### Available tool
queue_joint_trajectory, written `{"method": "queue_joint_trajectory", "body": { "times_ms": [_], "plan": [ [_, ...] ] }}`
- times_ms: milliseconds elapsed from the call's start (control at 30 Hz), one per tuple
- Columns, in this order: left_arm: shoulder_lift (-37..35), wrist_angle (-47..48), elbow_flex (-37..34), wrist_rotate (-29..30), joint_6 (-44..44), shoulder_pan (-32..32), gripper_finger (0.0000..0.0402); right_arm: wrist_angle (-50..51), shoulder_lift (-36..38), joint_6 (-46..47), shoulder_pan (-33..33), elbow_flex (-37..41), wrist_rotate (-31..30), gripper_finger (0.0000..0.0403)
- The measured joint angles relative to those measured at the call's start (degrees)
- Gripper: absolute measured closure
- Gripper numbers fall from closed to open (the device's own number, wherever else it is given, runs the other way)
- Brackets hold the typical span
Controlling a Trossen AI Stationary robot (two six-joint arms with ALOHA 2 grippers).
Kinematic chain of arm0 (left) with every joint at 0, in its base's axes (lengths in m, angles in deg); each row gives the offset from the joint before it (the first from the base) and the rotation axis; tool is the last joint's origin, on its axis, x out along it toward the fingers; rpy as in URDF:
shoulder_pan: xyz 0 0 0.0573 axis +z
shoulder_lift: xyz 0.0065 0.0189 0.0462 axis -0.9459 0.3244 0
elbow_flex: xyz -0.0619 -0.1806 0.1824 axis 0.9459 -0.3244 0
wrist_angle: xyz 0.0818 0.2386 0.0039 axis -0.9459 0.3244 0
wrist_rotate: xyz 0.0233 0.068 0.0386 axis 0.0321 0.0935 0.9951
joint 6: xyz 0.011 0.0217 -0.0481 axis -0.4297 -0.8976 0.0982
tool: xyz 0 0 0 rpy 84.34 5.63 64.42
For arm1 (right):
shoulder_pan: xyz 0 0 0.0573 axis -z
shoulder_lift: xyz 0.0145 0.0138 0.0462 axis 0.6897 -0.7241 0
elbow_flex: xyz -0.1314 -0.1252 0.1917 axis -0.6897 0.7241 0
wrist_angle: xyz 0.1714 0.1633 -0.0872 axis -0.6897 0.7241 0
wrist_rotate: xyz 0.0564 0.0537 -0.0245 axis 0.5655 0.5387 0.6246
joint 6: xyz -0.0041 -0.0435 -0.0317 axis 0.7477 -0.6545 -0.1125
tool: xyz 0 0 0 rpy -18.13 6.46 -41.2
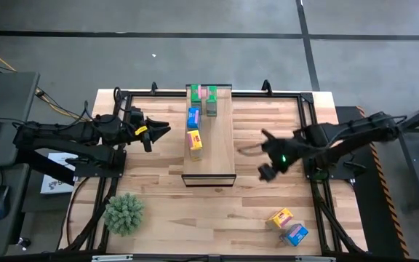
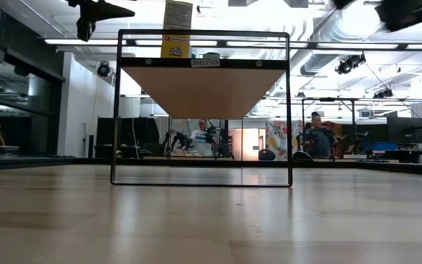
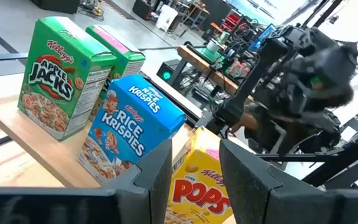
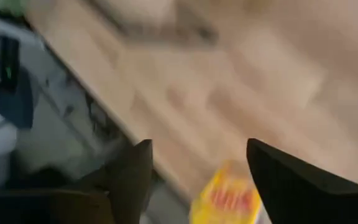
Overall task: Stack cereal on shelf
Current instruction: Put the yellow cereal on the shelf
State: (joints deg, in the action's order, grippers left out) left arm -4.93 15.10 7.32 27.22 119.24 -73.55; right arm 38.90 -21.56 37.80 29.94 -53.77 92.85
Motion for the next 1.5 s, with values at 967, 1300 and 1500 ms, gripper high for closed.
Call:
{"method": "queue_joint_trajectory", "body": {
  "times_ms": [967, 1300, 1500],
  "plan": [
    [-0.1, -0.01, 0.0, 0.04, -0.48, 0.85, 0.0275, -4.33, -8.39, 55.4, -34.43, 0.0, -10.21, 0.0126],
    [-0.11, -0.01, -0.02, -0.66, -1.03, 2.54, 0.0275, -7.0, -6.87, 18.35, -31.92, -0.07, 7.81, 0.0126],
    [-0.11, -0.02, -0.02, -0.66, -0.9, 2.54, 0.0275, -3.47, -6.83, 4.92, -27.51, -0.04, 12.98, 0.0126]
  ]
}}
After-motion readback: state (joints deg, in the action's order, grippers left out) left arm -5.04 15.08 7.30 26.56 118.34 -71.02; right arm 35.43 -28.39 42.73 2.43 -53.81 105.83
